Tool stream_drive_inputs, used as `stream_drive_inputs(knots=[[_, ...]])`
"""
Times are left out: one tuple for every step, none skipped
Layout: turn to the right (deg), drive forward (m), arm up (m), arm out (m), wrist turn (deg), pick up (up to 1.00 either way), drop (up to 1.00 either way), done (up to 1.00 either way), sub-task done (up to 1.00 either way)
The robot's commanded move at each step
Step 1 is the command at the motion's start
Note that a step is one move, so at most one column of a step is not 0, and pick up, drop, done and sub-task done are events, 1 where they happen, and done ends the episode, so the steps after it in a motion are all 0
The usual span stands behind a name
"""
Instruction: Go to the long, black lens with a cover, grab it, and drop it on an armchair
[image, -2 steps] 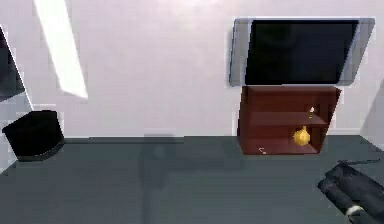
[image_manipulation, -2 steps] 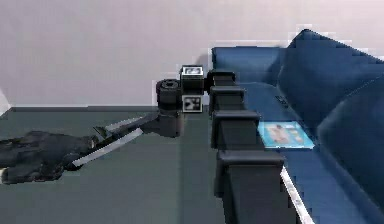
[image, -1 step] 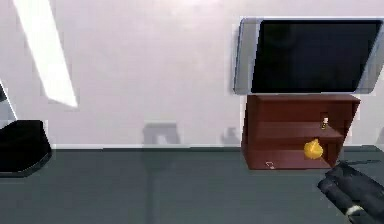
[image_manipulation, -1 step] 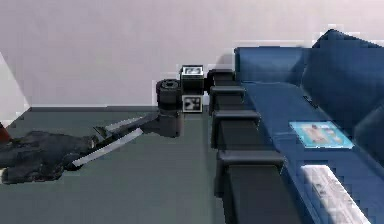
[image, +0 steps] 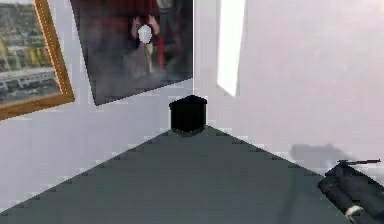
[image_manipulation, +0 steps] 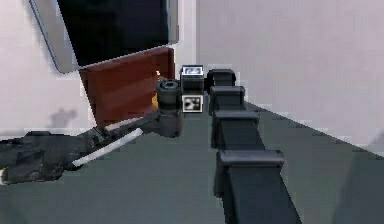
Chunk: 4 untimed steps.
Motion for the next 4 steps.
stream_drive_inputs(knots=[[-45.0,0.00,0.00,0.00,0.0,0.00,0.00,0.00,0.00],[0.0,0.40,0.00,0.00,0.0,0.00,0.00,0.00,0.00],[-45.0,0.00,0.00,0.00,0.0,0.00,0.00,0.00,0.00],[-3.0,0.00,0.00,0.00,0.0,0.00,0.00,0.00,0.00]])
